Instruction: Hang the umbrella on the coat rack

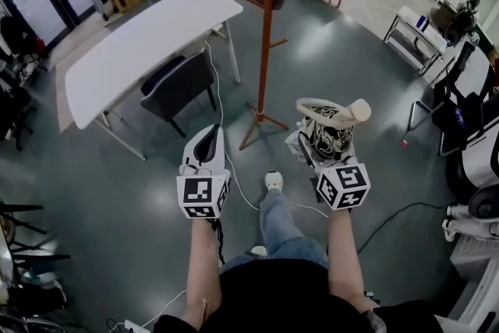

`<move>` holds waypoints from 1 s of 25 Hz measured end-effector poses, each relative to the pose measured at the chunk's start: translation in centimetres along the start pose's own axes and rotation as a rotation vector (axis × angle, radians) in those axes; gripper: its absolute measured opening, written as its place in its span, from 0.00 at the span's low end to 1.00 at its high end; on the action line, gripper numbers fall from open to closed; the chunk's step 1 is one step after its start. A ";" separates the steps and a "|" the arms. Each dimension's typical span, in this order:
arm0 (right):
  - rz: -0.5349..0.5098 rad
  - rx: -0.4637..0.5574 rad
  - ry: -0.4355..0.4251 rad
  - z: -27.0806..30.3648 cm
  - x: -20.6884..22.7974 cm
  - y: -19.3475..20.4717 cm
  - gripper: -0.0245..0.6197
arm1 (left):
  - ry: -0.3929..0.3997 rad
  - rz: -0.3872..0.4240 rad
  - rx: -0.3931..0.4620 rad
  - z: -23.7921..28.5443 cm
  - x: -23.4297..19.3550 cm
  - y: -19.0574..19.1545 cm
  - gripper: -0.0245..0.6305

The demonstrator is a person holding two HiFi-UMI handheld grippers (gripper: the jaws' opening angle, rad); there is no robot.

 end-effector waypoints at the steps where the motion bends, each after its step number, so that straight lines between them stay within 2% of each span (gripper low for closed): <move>1: 0.001 0.000 -0.002 1.1 0.4 -0.3 0.51 | -0.003 -0.001 -0.002 0.9 -0.5 -0.1 0.05; 9: -0.074 -0.018 -0.046 11.6 6.0 -3.7 0.51 | -0.036 -0.014 -0.041 11.6 -2.9 -0.1 0.05; 17: -0.070 -0.011 -0.129 24.6 11.7 -9.4 0.51 | -0.073 -0.024 0.025 24.0 -7.0 -4.1 0.05; 21: -0.071 -0.019 -0.164 29.4 14.5 -11.3 0.51 | -0.081 -0.027 0.025 29.6 -8.0 -5.7 0.05; 25: -0.074 -0.036 -0.200 32.9 16.0 -12.8 0.51 | -0.109 -0.037 0.023 33.0 -9.2 -6.5 0.05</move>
Point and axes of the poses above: the fingertips, and each gripper's own axes: z forward along the fingers, x to its right, y out of its underside, the point moved 8 cm from there along -z, backward along the fingers, and after that the axes turned 5 degrees about -x, right-handed, at the moved point
